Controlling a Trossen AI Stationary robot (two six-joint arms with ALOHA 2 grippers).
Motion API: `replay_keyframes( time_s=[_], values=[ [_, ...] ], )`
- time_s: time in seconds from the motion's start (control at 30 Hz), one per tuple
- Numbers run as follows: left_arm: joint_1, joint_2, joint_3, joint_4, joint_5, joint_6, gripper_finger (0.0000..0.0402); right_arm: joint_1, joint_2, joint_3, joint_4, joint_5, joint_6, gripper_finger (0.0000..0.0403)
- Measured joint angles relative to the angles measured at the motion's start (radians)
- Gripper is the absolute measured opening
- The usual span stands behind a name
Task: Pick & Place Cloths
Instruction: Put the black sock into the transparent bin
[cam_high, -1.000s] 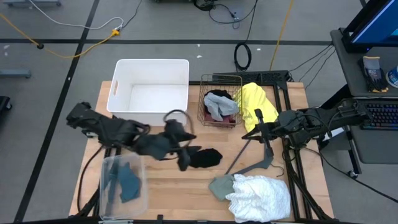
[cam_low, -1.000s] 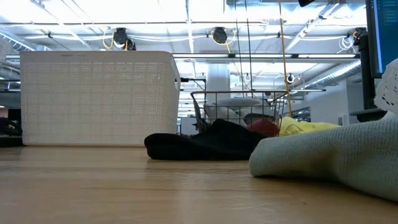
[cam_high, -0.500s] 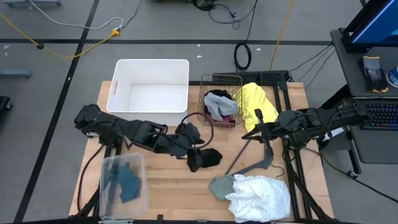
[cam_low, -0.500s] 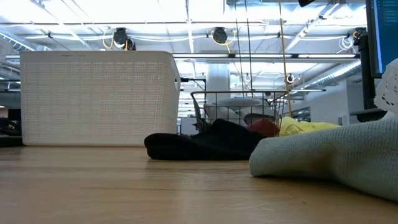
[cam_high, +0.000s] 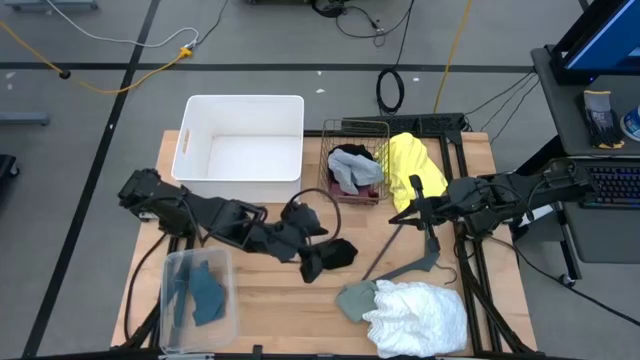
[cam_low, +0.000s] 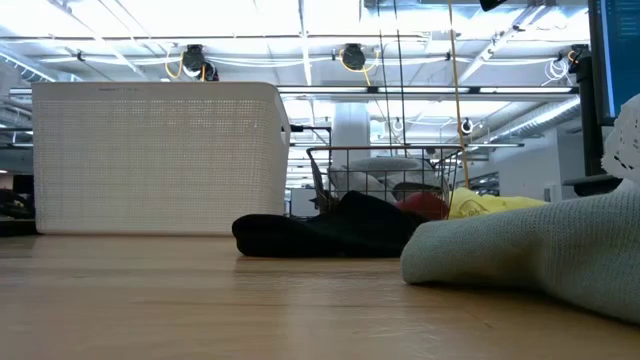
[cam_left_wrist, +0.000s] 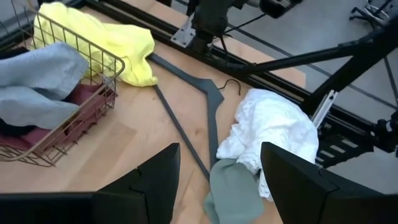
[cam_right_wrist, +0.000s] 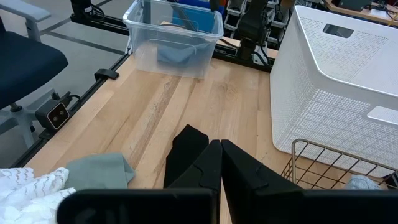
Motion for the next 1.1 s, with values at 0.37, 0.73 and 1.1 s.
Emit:
replay_keyframes(
  time_s=[0.37,0.73,1.1],
  values=[
    [-0.032,0.000,-0.002,0.004,-0.112,0.094,0.0227,0.000,0.000,0.000,0.000,0.000,0.000,0.0004],
    [-0.048,-0.050,-0.256,0.216,-0.127,0.054,0.0227,0.000,0.000,0.000,0.024,0.000,0.022,0.0004],
    [-0.048,-0.236,-0.636,0.533,-0.131,0.050,0.0227,0.001,0.040,0.001,0.067,-0.004,0.231,0.0004]
  ],
)
